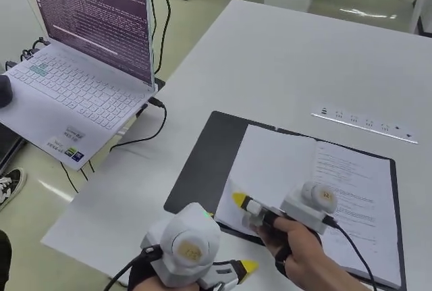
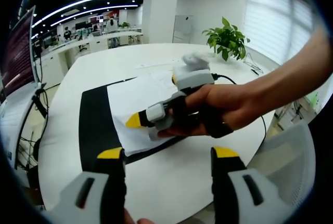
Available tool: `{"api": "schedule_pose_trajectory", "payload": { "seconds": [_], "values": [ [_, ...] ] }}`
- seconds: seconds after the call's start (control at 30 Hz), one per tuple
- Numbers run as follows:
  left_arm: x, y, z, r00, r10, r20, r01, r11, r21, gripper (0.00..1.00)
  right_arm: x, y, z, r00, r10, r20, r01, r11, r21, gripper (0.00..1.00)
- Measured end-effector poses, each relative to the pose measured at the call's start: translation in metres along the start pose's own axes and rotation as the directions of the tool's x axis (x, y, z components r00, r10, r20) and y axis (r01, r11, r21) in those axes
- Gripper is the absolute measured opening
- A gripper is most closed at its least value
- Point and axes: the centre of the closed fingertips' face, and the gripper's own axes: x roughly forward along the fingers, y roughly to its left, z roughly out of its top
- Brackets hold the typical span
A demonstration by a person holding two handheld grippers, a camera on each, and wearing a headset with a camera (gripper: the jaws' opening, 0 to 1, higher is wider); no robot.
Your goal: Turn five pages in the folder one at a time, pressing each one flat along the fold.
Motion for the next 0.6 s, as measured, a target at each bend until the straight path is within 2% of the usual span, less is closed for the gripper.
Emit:
{"api": "schedule_pose_trajectory", "payload": {
  "seconds": [0.4,0.6],
  "values": [
    [0.0,0.002,-0.001,1.0,0.003,-0.004,-0.003,1.0,-0.007,0.65,0.008,-0.02,-0.011,0.9984,-0.045,-0.034,0.046,0.998,0.033,0.0],
    [0.001,0.003,-0.001,1.0,0.004,-0.005,-0.004,1.0,-0.019,0.65,0.007,-0.018,-0.012,0.9989,-0.043,-0.02,0.044,0.997,0.057,0.0]
  ]
}}
